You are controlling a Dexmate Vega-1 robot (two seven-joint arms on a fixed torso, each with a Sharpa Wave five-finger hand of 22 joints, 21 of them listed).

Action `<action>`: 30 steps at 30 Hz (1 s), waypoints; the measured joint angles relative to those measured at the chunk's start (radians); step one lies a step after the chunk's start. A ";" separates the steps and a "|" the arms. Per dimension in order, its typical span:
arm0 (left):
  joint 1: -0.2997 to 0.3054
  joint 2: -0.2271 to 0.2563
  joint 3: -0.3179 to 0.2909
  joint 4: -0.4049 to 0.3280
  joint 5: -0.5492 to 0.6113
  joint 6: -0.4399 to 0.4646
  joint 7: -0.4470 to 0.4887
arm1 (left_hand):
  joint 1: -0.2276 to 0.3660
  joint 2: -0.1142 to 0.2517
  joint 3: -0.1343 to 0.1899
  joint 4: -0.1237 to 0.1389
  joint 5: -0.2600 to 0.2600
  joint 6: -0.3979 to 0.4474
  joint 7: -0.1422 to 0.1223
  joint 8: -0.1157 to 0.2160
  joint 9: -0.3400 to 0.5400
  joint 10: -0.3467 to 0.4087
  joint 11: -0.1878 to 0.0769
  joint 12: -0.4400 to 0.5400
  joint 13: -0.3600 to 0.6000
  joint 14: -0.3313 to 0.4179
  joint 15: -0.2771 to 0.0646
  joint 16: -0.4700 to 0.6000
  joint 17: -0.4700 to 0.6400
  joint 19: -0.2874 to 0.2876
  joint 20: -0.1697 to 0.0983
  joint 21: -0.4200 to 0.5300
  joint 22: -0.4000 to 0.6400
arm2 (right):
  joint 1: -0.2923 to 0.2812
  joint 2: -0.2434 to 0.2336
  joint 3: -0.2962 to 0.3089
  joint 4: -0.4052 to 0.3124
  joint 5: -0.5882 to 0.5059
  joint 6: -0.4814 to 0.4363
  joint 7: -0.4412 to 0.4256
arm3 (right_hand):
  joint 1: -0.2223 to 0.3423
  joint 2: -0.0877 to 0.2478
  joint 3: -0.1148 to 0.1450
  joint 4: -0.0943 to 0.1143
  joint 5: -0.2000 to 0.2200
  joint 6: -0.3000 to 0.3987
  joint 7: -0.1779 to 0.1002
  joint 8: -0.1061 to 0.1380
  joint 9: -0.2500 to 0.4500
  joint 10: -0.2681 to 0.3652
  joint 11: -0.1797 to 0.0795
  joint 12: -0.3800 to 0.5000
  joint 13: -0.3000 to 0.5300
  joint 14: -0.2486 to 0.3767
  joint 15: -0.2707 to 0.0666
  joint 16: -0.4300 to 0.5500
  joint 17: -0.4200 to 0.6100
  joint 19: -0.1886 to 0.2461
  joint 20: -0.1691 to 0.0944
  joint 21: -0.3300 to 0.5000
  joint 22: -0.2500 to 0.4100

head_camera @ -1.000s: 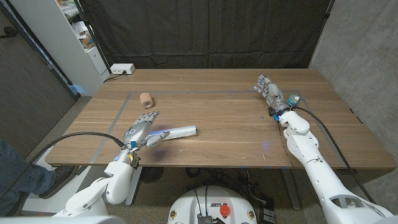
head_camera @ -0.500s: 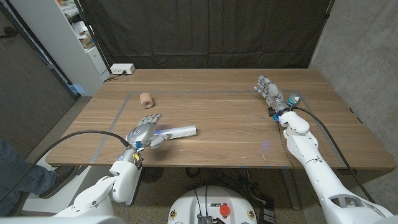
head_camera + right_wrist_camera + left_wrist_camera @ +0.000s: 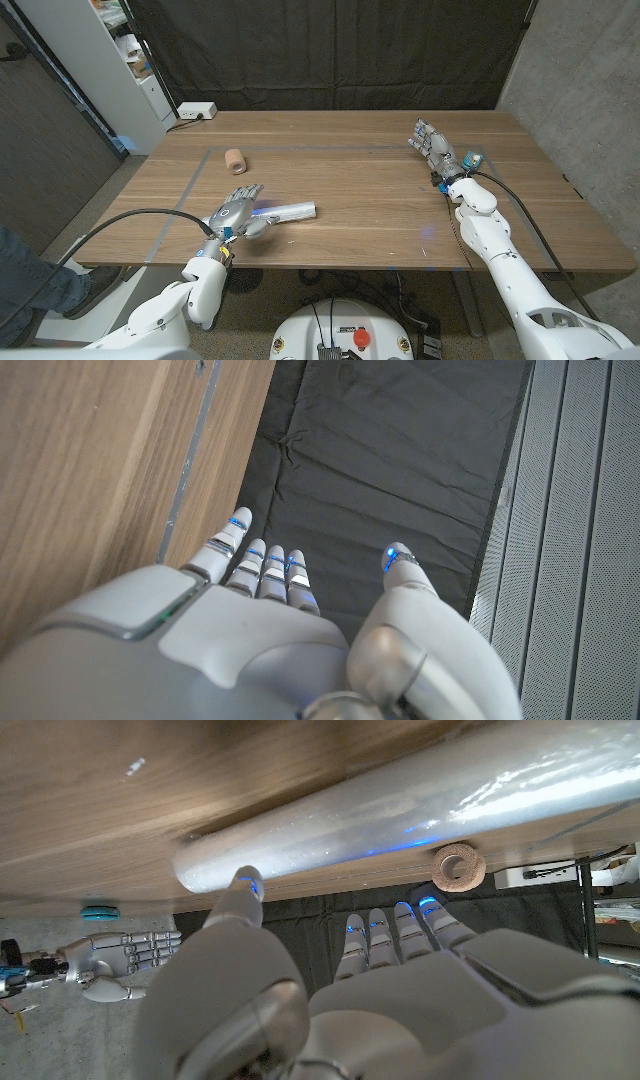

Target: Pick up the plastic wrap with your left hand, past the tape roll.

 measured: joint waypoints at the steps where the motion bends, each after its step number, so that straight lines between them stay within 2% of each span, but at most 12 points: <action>1: 0.000 0.000 0.000 0.000 -0.001 0.001 -0.001 | 0.000 0.000 0.000 0.000 0.000 0.002 -0.002 0.000 0.000 0.000 0.000 0.000 0.000 0.000 0.000 0.000 0.000 0.000 0.000 0.000 0.000 | 0.001 0.000 0.000 0.003 0.000 0.000 0.000 | 0.000 0.000 0.000 0.000 -0.001 0.000 0.000 0.000 0.000 0.000 0.000 0.000 0.000 0.000 0.000 0.000 0.000 0.000 0.000 0.000 0.000; 16: -0.060 -0.004 0.070 0.014 -0.001 0.039 -0.007 | 0.009 0.001 0.000 0.000 0.004 0.011 0.000 0.000 0.000 0.005 -0.005 0.000 0.000 0.003 0.003 0.000 0.000 0.003 0.003 0.000 0.000 | 0.015 0.003 0.009 0.034 0.003 0.008 0.010 | 0.000 0.000 0.000 0.000 -0.006 0.000 0.000 0.000 0.000 0.000 0.000 0.000 0.000 0.004 0.004 0.000 0.000 0.000 0.000 0.000 0.000; 21: -0.069 -0.008 0.083 0.020 -0.002 0.041 -0.007 | 0.009 0.001 0.004 0.004 0.004 0.016 -0.006 0.000 0.000 0.007 -0.004 0.000 0.000 0.009 -0.002 0.000 0.000 0.003 0.003 0.000 0.000 | 0.016 0.004 0.011 0.037 0.003 0.009 0.013 | 0.000 0.000 0.000 0.000 -0.005 0.000 0.000 0.000 0.000 0.000 0.000 0.000 0.000 0.006 0.002 0.000 0.000 0.000 0.000 0.000 0.000; 30: -0.082 -0.012 0.102 0.033 -0.019 0.043 -0.002 | 0.013 0.005 0.000 0.008 0.004 0.021 0.000 0.000 0.000 0.007 -0.004 0.000 0.000 0.009 -0.002 0.000 0.000 0.009 0.009 0.000 0.000 | 0.017 0.005 0.014 0.044 0.003 0.009 0.014 | 0.000 0.000 0.000 0.000 -0.005 0.000 0.000 0.000 0.000 0.000 0.000 0.000 0.000 0.006 0.002 0.000 0.000 0.000 0.000 0.000 0.000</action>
